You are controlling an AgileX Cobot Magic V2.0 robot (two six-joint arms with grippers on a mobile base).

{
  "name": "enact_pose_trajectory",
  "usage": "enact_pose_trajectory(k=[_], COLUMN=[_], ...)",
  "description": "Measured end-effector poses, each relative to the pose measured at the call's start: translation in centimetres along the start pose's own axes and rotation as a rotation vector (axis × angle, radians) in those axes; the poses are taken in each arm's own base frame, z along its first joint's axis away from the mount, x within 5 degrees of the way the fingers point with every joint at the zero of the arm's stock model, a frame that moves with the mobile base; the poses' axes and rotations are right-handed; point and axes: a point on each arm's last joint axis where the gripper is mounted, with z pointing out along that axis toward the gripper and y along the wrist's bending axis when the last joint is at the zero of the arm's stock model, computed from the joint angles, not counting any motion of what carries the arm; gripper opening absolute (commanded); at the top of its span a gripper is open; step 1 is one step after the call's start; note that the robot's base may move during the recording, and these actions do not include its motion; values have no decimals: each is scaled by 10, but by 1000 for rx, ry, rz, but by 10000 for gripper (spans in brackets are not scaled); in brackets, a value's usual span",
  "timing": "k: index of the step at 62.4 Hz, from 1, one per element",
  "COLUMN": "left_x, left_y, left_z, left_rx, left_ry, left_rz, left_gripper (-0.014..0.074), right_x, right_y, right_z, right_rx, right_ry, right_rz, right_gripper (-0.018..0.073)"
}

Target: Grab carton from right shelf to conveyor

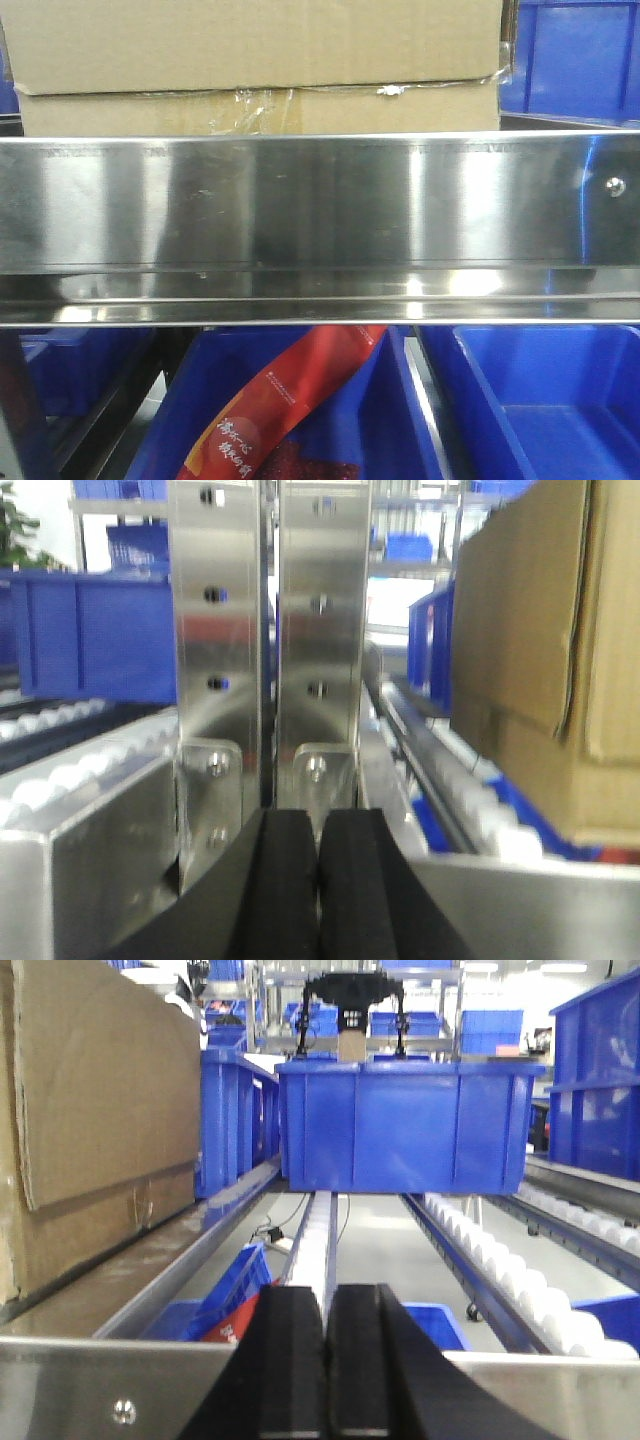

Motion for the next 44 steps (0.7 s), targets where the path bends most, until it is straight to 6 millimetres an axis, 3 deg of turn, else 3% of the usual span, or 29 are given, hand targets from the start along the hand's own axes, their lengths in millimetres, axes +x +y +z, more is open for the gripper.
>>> enact_pose_trajectory(k=[10, 18, 23, 28, 36, 44], left_x=[-12, -46, -73, -105, -133, -144], left_y=[0, 0, 1, 1, 0, -6], left_z=[-1, -5, -6, -4, 9, 28], left_rx=[3, -3, -15, -25, -4, 81], left_ry=[-78, -91, -82, -63, -6, 62], left_rz=[-11, 27, 67, 83, 83, 78], left_gripper=[4, 76, 176, 329, 423, 436], right_x=[-4, -35, -65, -100, -130, -137], right_y=[0, 2, 4, 5, 7, 7], right_z=[0, -5, -11, -14, -5, 12], right_rx=[0, -10, -16, -22, -24, -22], right_ry=[-21, -15, -44, -53, -46, 11], right_rz=[4, 5, 4, 4, 4, 4], right_gripper=[-57, -32, 90, 320, 554, 558])
